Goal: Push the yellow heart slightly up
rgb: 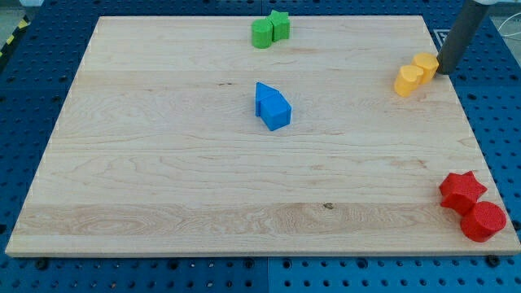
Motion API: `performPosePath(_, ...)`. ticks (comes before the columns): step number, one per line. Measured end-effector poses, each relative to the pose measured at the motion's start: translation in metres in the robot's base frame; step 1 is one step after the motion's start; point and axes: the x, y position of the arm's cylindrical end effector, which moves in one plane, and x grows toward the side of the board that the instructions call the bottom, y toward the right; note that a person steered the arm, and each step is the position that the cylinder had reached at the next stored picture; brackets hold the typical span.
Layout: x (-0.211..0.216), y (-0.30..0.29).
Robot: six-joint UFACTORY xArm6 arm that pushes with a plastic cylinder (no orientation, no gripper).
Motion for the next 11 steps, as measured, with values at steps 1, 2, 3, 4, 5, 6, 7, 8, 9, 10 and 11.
performPosePath(1, 0.008, 0.016)
performPosePath(2, 0.042, 0.025)
performPosePath(3, 0.084, 0.023)
performPosePath(4, 0.141, -0.014)
performPosePath(5, 0.154, -0.062)
performPosePath(6, 0.137, -0.093)
performPosePath(7, 0.098, -0.095)
performPosePath(8, 0.073, -0.093)
performPosePath(9, 0.053, -0.092)
performPosePath(10, 0.031, -0.092)
performPosePath(11, 0.015, -0.092)
